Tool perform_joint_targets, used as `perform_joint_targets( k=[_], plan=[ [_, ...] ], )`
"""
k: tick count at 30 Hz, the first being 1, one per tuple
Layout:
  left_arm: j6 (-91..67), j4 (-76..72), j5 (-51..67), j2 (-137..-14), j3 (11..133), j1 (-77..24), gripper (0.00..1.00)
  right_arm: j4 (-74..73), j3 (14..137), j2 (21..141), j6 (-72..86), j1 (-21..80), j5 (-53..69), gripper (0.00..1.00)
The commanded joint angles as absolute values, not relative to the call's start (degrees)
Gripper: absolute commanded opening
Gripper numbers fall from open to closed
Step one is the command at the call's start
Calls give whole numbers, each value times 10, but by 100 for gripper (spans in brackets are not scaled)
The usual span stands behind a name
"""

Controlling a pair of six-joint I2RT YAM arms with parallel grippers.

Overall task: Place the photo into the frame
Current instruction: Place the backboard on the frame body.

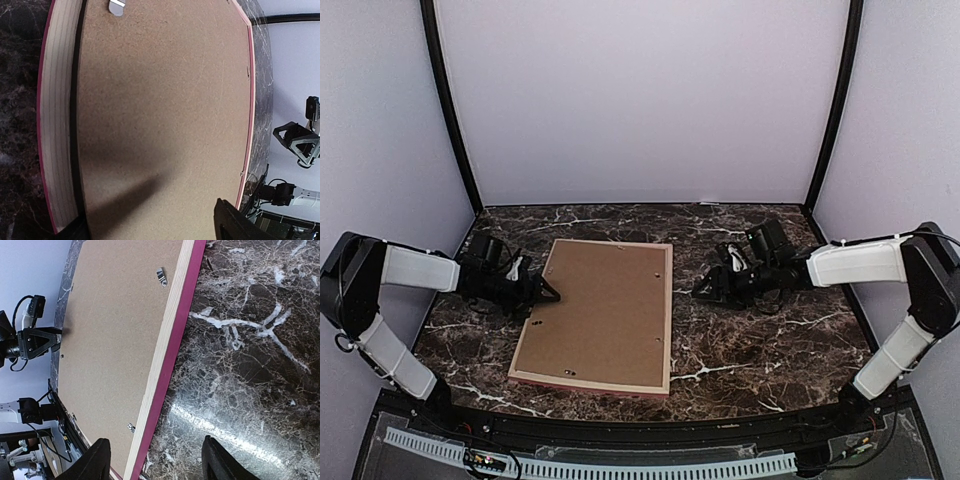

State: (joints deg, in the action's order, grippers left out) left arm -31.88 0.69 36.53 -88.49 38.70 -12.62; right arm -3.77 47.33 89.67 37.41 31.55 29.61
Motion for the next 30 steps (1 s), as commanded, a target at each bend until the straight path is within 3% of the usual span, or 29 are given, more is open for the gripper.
perform_joint_targets(
  k=[1, 16, 30],
  plan=[
    [-285, 77, 323, -882, 418, -142, 78, -9, 465, 903, 379, 314, 302, 63],
    [-238, 215, 233, -892, 504, -175, 84, -2, 458, 911, 382, 315, 303, 63],
    [-212, 243, 229, -914, 540, -189, 86, 10, 453, 916, 382, 315, 305, 63]
  ],
)
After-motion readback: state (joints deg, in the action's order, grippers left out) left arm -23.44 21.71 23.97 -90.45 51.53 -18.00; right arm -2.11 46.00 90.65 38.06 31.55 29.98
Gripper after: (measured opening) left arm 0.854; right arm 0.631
